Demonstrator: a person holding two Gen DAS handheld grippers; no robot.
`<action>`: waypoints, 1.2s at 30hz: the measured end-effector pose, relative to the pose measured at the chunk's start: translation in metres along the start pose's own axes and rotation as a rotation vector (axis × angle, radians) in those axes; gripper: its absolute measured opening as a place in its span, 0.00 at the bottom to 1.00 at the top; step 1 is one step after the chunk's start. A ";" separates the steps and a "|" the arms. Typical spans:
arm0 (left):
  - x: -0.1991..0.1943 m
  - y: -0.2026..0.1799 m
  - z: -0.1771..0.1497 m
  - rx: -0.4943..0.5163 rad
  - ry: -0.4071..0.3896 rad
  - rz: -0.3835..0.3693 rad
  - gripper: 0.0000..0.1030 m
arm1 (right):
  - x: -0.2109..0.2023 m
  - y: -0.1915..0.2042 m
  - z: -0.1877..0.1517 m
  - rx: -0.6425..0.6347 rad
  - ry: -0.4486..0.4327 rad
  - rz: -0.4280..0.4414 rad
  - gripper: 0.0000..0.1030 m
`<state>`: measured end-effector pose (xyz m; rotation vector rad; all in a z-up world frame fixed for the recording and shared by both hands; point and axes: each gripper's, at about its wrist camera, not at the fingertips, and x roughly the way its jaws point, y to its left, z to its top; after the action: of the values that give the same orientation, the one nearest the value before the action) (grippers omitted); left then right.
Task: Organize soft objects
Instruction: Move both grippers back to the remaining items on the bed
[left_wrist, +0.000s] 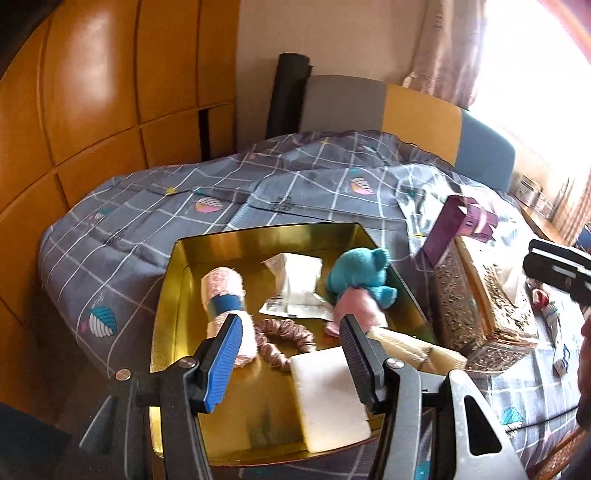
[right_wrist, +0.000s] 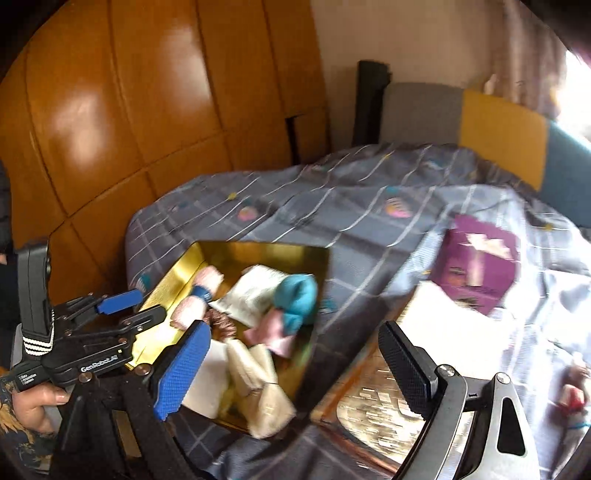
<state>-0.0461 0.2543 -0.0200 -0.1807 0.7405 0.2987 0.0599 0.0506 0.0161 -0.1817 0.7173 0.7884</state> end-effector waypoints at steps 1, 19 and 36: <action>-0.001 -0.003 0.000 0.009 -0.002 -0.004 0.54 | -0.005 -0.008 -0.001 0.011 -0.009 -0.014 0.90; -0.028 -0.072 0.016 0.185 -0.076 -0.085 0.54 | -0.070 -0.157 -0.048 0.259 -0.049 -0.308 0.90; -0.042 -0.192 0.022 0.400 -0.083 -0.355 0.54 | -0.159 -0.339 -0.133 0.727 -0.063 -0.633 0.68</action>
<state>0.0024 0.0704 0.0358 0.0809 0.6585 -0.1801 0.1518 -0.3345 -0.0176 0.2691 0.7850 -0.0930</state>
